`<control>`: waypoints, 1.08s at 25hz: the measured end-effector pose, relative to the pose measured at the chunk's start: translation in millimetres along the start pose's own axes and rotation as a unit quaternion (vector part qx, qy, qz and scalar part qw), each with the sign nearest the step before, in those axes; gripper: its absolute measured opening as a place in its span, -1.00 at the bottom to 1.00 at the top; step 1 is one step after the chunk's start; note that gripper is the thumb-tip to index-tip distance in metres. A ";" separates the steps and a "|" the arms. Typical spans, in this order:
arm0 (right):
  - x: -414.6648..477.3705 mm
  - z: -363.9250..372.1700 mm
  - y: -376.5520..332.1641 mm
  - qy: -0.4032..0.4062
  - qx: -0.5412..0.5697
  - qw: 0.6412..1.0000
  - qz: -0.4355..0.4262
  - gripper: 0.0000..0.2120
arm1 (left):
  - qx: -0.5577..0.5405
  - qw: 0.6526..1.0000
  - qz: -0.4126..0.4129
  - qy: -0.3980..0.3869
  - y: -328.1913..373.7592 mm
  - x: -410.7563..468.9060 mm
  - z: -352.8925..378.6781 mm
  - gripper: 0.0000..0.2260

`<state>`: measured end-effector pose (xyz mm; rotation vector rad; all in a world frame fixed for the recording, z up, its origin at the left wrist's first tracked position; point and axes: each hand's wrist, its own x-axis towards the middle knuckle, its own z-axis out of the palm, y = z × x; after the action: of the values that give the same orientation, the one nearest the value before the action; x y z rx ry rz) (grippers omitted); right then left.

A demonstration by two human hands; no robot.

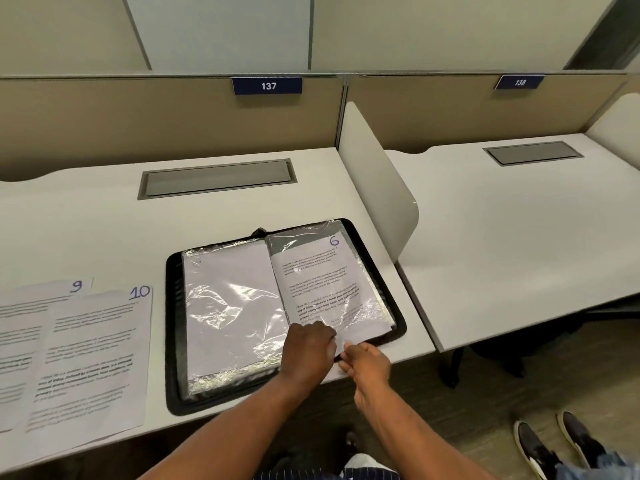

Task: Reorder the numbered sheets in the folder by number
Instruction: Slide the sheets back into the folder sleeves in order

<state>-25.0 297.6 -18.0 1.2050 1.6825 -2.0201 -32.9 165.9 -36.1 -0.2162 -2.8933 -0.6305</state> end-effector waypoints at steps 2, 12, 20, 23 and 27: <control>8.7 8.7 -7.7 -0.022 0.011 1.000 0.002 -0.98 | -0.003 1.000 -0.022 0.014 4.4 -1.5 -2.2 -0.80; 43.4 27.5 -38.9 -0.115 -0.100 0.988 0.012 -0.88 | -0.021 0.985 -0.154 0.079 28.2 -16.7 0.0 -0.88; 38.1 -51.2 -63.3 -0.121 -0.124 0.982 -0.073 -0.82 | -0.053 0.951 -0.274 0.133 46.0 -19.4 -11.3 -0.86; 38.3 -43.2 -78.7 -0.158 -0.189 0.962 -0.118 -0.74 | -0.060 0.942 -0.297 0.144 47.6 -21.1 -9.7 -0.85; 31.4 -18.6 -85.8 -0.192 -0.244 0.932 -0.187 -0.85 | -0.056 0.940 -0.309 0.135 52.2 -25.2 -10.8 -0.83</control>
<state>-92.5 350.0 19.5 0.3188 2.1294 -1.7005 2.4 205.6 -10.7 0.7379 -2.6282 -0.8363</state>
